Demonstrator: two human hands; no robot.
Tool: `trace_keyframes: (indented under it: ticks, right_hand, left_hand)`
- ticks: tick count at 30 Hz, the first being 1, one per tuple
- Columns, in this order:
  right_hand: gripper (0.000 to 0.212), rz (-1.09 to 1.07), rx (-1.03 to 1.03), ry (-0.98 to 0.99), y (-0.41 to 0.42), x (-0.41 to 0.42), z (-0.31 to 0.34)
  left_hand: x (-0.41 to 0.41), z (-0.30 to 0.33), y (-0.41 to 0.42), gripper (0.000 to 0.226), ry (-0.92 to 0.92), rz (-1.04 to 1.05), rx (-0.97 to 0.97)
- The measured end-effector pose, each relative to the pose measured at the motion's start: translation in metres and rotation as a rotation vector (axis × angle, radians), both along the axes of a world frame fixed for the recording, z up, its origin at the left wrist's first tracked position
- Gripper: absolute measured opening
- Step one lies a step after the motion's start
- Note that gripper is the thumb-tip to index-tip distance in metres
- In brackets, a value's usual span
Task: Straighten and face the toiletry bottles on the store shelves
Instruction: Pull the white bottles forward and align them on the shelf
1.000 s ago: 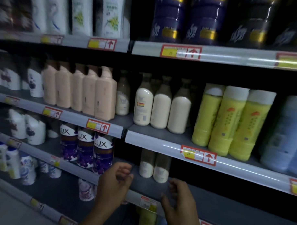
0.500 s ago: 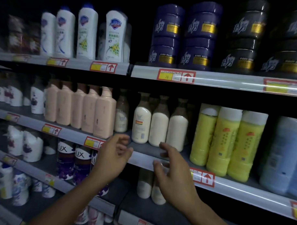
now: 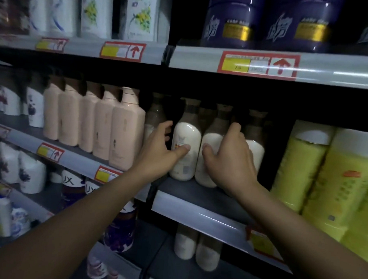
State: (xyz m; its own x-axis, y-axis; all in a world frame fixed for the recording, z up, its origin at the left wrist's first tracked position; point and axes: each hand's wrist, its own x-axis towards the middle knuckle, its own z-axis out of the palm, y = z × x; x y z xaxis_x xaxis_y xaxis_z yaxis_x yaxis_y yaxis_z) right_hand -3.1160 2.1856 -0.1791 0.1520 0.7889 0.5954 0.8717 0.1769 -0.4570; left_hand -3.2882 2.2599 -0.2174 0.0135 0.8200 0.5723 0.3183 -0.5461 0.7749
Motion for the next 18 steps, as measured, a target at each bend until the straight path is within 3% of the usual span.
trace_keyframes:
  ticks: [5,13,18]
  right_hand:
    - [0.032,-0.048,0.012,-0.009,0.016,-0.007,0.003]
    - [0.045,-0.087,0.074,-0.063,0.014,-0.012,-0.001]
    - [0.066,-0.068,0.168,-0.088,-0.006,-0.009,-0.01]
  left_hand:
    - [0.006,-0.001,0.018,0.085,-0.035,-0.027,-0.022]
    - [0.006,0.0,0.008,0.08,-0.054,0.024,0.037]
    - [0.002,-0.001,-0.018,0.069,-0.052,0.061,0.091]
